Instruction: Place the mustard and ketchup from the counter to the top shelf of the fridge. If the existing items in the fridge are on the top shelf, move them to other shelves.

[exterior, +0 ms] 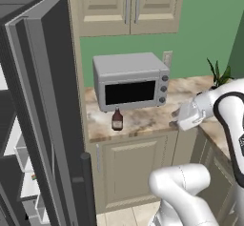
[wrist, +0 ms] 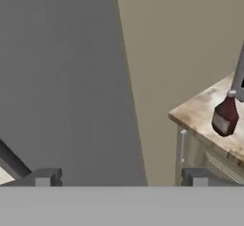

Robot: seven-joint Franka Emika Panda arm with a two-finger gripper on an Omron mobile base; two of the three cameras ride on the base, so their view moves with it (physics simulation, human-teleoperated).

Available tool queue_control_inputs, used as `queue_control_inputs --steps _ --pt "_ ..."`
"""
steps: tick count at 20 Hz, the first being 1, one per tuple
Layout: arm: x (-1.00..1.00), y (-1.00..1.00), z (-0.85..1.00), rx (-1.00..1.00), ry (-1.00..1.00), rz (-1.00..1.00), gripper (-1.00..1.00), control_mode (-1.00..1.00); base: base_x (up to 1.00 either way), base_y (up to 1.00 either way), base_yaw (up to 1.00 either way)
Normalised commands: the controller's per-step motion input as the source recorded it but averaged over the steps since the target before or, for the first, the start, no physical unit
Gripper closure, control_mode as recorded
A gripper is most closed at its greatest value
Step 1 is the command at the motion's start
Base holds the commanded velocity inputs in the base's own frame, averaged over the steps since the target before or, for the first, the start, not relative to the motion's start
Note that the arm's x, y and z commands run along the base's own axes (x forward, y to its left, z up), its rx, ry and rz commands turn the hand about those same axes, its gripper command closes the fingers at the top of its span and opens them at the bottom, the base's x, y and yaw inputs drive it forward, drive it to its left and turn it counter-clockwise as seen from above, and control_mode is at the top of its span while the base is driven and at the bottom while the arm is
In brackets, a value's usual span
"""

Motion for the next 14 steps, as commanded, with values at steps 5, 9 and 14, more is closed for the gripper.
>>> queue_control_inputs --steps 5,9,14 --pt "0.33 0.55 -0.30 0.15 0.00 0.00 -1.00 -1.00 0.00 0.00 0.00" --pt "0.63 0.33 -0.20 0.04 -0.06 0.00 -1.00 -1.00 0.00 0.00 0.00" --pt "0.60 -0.07 -0.11 0.00 -0.06 0.06 -1.00 -1.00 0.00 0.00 0.00"
